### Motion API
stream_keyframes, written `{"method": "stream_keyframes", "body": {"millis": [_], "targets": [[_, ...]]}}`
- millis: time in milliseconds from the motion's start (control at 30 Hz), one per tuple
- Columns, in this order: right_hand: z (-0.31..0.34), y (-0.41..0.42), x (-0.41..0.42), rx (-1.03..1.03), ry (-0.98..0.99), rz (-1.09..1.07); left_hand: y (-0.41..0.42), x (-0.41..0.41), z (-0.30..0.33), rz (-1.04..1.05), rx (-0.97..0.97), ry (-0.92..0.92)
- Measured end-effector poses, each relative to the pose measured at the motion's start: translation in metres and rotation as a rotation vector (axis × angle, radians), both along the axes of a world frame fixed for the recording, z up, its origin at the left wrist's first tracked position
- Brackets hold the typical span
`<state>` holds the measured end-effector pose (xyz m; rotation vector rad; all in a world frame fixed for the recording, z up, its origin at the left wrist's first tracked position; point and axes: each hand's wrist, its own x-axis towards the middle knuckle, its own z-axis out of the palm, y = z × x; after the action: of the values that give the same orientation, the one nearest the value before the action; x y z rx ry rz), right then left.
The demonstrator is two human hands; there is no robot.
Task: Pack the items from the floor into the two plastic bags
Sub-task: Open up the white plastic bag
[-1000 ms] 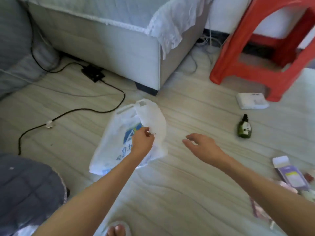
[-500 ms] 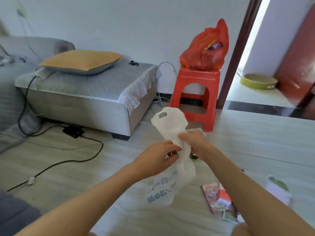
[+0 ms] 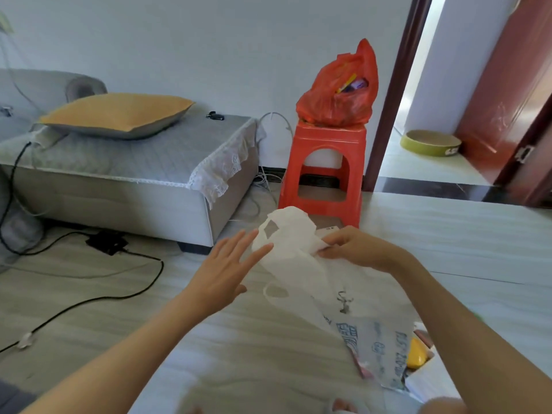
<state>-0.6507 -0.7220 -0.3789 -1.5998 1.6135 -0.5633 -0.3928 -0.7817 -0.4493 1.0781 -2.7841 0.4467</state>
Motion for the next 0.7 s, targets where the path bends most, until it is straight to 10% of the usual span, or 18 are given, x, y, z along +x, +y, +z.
{"method": "stream_keyframes", "body": {"millis": [467,700], "targets": [[-0.015,0.004,-0.017,0.066,0.102,-0.081,-0.009,-0.01,-0.012,-0.226,0.021,0.162],[-0.024,-0.006,-0.002,-0.304,0.443,-0.521,0.01,-0.023,0.008,0.299,0.574,0.845]]}}
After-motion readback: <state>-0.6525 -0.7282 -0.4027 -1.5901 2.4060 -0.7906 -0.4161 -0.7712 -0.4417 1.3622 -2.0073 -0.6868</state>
